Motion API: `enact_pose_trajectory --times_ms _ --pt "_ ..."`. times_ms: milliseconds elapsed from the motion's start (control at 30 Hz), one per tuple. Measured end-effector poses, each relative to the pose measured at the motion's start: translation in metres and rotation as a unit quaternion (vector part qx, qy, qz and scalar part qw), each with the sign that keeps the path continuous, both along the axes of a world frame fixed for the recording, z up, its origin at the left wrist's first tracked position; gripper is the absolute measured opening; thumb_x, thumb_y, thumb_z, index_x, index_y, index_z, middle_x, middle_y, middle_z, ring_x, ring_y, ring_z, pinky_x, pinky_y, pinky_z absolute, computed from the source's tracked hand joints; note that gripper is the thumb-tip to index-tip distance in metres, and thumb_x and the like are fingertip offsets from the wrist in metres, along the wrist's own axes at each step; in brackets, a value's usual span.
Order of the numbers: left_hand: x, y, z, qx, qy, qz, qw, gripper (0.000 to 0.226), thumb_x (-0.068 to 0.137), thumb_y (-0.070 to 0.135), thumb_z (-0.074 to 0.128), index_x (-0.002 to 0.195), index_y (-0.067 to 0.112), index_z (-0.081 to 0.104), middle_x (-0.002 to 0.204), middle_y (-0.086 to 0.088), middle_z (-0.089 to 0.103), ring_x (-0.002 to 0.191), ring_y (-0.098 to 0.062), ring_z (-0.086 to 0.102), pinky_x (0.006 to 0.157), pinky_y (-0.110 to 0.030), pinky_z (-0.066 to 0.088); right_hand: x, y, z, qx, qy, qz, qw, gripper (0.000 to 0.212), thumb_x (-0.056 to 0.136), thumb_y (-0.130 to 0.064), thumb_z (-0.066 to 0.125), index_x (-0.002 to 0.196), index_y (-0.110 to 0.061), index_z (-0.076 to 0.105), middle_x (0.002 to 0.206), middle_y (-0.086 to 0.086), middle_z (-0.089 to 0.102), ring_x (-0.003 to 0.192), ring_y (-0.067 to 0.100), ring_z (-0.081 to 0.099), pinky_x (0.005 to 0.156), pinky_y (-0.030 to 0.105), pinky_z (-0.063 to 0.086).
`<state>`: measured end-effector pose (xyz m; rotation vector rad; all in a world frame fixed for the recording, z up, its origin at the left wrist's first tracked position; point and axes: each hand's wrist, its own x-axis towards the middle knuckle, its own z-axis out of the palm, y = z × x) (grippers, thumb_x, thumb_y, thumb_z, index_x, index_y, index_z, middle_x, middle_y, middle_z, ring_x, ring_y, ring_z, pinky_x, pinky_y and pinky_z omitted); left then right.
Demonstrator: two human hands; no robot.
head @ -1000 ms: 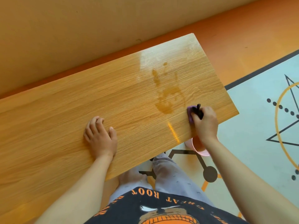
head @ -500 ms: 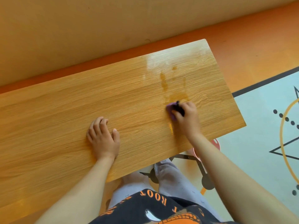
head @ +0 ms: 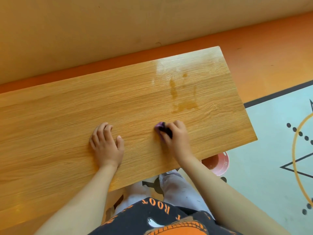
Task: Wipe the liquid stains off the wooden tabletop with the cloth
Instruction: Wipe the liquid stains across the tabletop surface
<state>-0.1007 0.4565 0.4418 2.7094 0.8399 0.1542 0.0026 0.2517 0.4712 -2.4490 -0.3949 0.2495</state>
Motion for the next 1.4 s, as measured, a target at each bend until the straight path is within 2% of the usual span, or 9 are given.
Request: enact_pose_trajectory --times_ms 167,400,567,733,867,967,1100,1233,1400 --pt "0.000 -0.001 0.000 0.000 0.012 0.002 1.000 0.043 0.081 0.032 0.044 0.116 0.008 0.049 0.132 -0.010 0.046 0.126 -0.032 0.036 0.105 -0.048 0.024 0.045 0.010 -0.002 0.000 -0.029 0.043 0.999 0.015 0.079 -0.016 0.070 0.083 -0.005 0.061 0.082 0.007 0.051 0.083 0.021 0.046 0.066 0.023 0.030" --pt "0.000 -0.001 0.000 -0.002 0.016 0.004 1.000 0.042 0.081 0.032 0.044 0.116 0.009 0.049 0.133 -0.009 0.046 0.126 -0.032 0.036 0.105 -0.048 0.024 0.123 -0.080 -0.001 -0.052 -0.041 -0.169 0.983 0.018 0.083 -0.017 0.064 0.092 -0.001 0.062 0.095 0.018 0.056 0.094 0.033 0.052 0.076 0.024 0.030" --pt "0.000 0.001 0.001 -0.003 0.015 0.003 1.000 0.043 0.080 0.032 0.044 0.116 0.008 0.049 0.132 -0.011 0.047 0.126 -0.033 0.038 0.103 -0.049 0.026 0.118 -0.089 0.002 -0.073 -0.033 -0.212 0.974 0.020 0.084 -0.018 0.064 0.096 -0.002 0.063 0.097 0.016 0.056 0.097 0.031 0.051 0.077 0.024 0.031" --pt "0.002 0.001 0.002 -0.005 0.016 0.006 1.000 0.044 0.080 0.031 0.045 0.116 0.008 0.049 0.133 -0.010 0.047 0.126 -0.033 0.037 0.102 -0.048 0.027 0.077 -0.018 0.000 -0.007 -0.019 -0.060 0.998 0.011 0.079 -0.015 0.069 0.084 -0.006 0.062 0.085 0.007 0.052 0.082 0.021 0.049 0.071 0.023 0.033" --pt "0.002 0.000 0.003 -0.009 0.025 0.010 1.000 0.044 0.080 0.031 0.045 0.117 0.008 0.050 0.133 -0.010 0.047 0.126 -0.032 0.036 0.103 -0.048 0.027 0.079 0.031 0.000 0.025 -0.015 0.058 0.998 0.012 0.080 -0.016 0.069 0.084 -0.008 0.062 0.084 0.000 0.049 0.084 0.016 0.045 0.072 0.024 0.036" --pt "0.001 0.001 0.003 -0.010 0.031 0.009 0.999 0.044 0.080 0.032 0.045 0.118 0.009 0.049 0.134 -0.010 0.046 0.126 -0.032 0.036 0.104 -0.047 0.027 0.109 0.032 -0.001 0.027 -0.014 0.077 0.997 0.012 0.080 -0.014 0.068 0.086 -0.006 0.062 0.086 -0.001 0.046 0.085 0.018 0.046 0.072 0.024 0.033" --pt "0.000 0.000 0.003 -0.010 0.033 0.011 0.999 0.044 0.080 0.032 0.045 0.118 0.010 0.048 0.134 -0.010 0.046 0.127 -0.031 0.036 0.104 -0.047 0.026 0.156 -0.004 -0.001 0.010 -0.026 -0.026 0.999 0.017 0.082 -0.018 0.065 0.093 -0.004 0.063 0.092 0.006 0.051 0.090 0.022 0.049 0.073 0.021 0.030" --pt "0.001 0.000 0.004 -0.016 0.035 0.012 0.999 0.044 0.081 0.033 0.044 0.118 0.009 0.048 0.134 -0.011 0.046 0.127 -0.032 0.036 0.104 -0.048 0.028 0.187 -0.058 0.000 -0.037 -0.046 -0.139 0.989 0.023 0.082 -0.019 0.065 0.099 -0.003 0.062 0.101 0.017 0.057 0.097 0.031 0.052 0.079 0.025 0.033" --pt "0.000 0.000 0.005 -0.023 0.042 0.010 0.999 0.045 0.081 0.033 0.042 0.119 0.009 0.047 0.134 -0.011 0.045 0.127 -0.032 0.036 0.104 -0.049 0.029 0.170 -0.059 0.000 -0.052 -0.030 -0.137 0.989 0.019 0.083 -0.018 0.065 0.095 -0.003 0.061 0.099 0.015 0.056 0.093 0.029 0.053 0.076 0.021 0.032"
